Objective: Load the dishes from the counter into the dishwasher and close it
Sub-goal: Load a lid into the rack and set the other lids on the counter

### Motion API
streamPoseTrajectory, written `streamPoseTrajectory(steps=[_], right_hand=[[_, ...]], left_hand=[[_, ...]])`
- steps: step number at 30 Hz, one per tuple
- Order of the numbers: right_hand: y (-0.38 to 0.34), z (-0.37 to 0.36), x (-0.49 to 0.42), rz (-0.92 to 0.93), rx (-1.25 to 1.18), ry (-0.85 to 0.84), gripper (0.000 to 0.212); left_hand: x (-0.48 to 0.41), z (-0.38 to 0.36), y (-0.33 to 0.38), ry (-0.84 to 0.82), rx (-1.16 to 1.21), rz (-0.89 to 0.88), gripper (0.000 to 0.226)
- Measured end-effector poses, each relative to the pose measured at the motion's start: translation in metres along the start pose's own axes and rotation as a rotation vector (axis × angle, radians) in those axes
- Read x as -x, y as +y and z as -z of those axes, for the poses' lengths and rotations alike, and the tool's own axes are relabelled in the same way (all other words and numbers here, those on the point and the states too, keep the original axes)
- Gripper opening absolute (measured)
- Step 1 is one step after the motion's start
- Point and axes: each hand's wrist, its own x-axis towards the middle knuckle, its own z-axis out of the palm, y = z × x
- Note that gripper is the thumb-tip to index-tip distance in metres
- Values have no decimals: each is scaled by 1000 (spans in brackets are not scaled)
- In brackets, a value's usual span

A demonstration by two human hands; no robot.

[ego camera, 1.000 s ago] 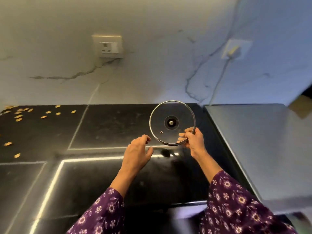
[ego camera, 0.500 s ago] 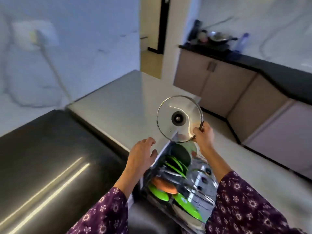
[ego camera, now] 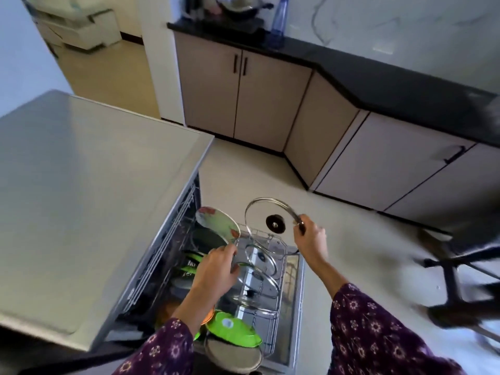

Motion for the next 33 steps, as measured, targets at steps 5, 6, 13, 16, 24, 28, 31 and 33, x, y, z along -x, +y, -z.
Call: streamPoseTrajectory(steps=[5,6,13,16,24,28,31,33], right_hand=[[58,-48,-53,-13,176,-85,21],[68,-60,-64,-12,212,-110,22],[145,-159,-118,-7,454,-250,28],[179,-196,-125,16,519,-298,30],[245,-263,-132,53,598,-312,29],[275,-288,-134,55,498,-277,32],[284,-290,-136,40,481,-264,31],[286,-289,-136,39,497,-304,29]], left_hand=[[-61,-25,-24,51,-34,1,24],[-74,-29,-29,65,-40,-5,24],[-135,-115,-69,-30,-43,-29,24],[-140,-166,-88,-96,-17,2,22],[-162,-275,-127,-243,-51,-4,56],[-169,-307,-136,-298,-88,10,63],[-172,-318,-136,-294,-99,1,58],[-173,-322,-133,-295,-96,-2,52]])
